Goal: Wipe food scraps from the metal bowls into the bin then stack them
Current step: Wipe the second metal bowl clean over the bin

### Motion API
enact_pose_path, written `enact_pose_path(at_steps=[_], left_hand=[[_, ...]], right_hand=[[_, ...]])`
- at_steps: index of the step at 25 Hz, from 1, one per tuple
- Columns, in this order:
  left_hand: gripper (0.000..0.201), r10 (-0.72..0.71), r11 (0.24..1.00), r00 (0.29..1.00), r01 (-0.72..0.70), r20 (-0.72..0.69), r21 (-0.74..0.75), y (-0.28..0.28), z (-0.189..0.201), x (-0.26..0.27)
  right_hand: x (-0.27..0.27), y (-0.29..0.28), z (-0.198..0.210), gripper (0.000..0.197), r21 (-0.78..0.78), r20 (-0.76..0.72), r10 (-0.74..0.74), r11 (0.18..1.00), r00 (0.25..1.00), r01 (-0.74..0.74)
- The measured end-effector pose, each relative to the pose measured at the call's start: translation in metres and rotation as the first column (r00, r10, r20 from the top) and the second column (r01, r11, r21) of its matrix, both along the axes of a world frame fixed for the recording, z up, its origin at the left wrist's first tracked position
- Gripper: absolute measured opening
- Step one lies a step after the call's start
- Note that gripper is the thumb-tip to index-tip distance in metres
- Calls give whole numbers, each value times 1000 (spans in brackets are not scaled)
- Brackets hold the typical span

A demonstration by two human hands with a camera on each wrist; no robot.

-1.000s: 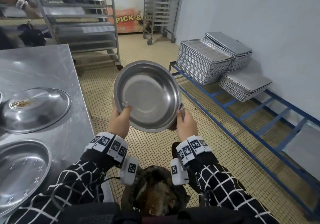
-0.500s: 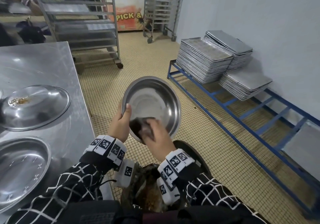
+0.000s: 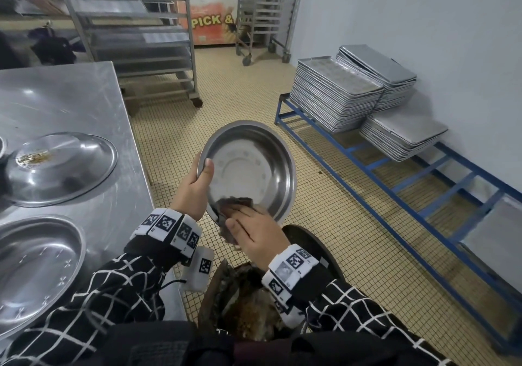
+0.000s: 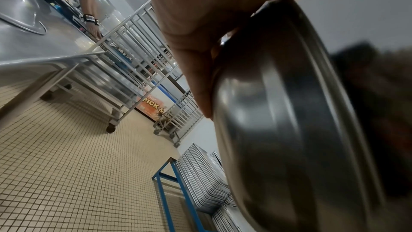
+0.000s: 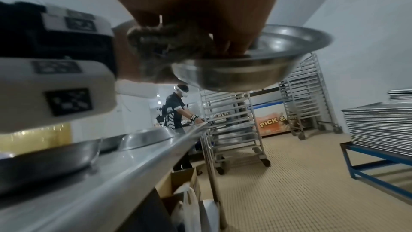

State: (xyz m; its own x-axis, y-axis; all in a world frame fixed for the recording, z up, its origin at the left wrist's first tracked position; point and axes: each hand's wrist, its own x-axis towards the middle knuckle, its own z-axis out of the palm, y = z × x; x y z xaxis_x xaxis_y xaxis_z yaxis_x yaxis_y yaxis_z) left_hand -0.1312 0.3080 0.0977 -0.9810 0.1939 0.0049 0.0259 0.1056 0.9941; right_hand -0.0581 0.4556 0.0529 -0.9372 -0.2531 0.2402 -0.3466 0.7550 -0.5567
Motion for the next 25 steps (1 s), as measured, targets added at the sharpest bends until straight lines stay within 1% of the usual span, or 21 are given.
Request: enact_pose_path(at_steps=[2, 3, 4, 5, 7, 8, 9, 11, 13, 14, 16, 18, 19, 20, 21, 22, 23, 24, 25], left_hand=[[55, -4, 1000, 1000, 4, -6, -9, 2, 5, 2], [47, -3, 1000, 1000, 3, -5, 1, 4, 9, 3], [38, -1, 1000, 1000, 1, 0, 21, 5, 11, 4], [34, 8, 999, 1000, -8, 1, 40, 5, 14, 4], [42, 18, 999, 1000, -18, 5, 39, 4, 15, 3], [44, 15, 1000, 1000, -15, -1, 26, 3, 14, 3], [41, 11, 1000, 1000, -11, -3, 19, 1, 13, 3], [36, -23, 1000, 1000, 23, 5, 1, 0, 9, 5], [36, -60, 998, 998, 60, 12, -17, 3, 5, 6], [35, -72, 997, 997, 73, 23, -16, 5, 3, 8], [37, -83, 997, 995, 83, 62, 0, 8, -1, 10], [44, -85, 996, 991, 86, 106, -2, 8, -6, 10], [46, -85, 996, 988, 86, 131, -7, 7, -8, 10], [47, -83, 996, 984, 84, 160, 0, 6, -10, 10], [47, -79, 997, 978, 78, 191, 11, 4, -10, 10], [47, -73, 997, 973, 70, 218, 24, 4, -9, 10], [46, -75, 997, 969, 70, 235, 31, 3, -7, 11], [45, -79, 997, 966, 70, 248, 43, 3, -6, 12], [44, -73, 997, 966, 61, 249, 56, 3, -6, 11]], right_hand=[[-2, -6, 0, 48, -97, -27, -45, 994, 999, 42], [-3, -4, -2, 50, -90, -47, -82, 993, 995, 78], [-4, 1, -5, 53, -48, -81, -107, 993, 991, 103], [-4, 7, -10, 54, 1, -104, -109, 994, 989, 110], [-1, 21, -17, 51, 123, -84, -87, 988, 993, 97], [0, 28, -19, 49, 225, -56, -91, 969, 994, 102], [-1, 36, -19, 49, 344, -29, -112, 932, 993, 115], [-8, 52, -15, 51, 542, 31, -206, 826, 978, 157], [-19, 67, -9, 53, 641, 72, -304, 744, 950, 189], [-26, 74, -6, 55, 664, 73, -335, 719, 940, 205], [-40, 84, -2, 60, 670, 52, -364, 703, 930, 238], [-50, 91, 2, 67, 624, 26, -386, 727, 922, 287], [-52, 93, 6, 69, 579, 19, -392, 754, 920, 309], [-54, 95, 11, 67, 499, 29, -409, 797, 912, 341], [-54, 97, 16, 61, 368, 49, -439, 843, 897, 392], [-54, 98, 20, 50, 203, 82, -471, 871, 878, 448], [-53, 97, 23, 38, 39, 134, -493, 869, 859, 493], [-51, 96, 24, 28, -74, 196, -509, 845, 838, 530], [-49, 94, 24, 25, -134, 251, -515, 820, 820, 556]])
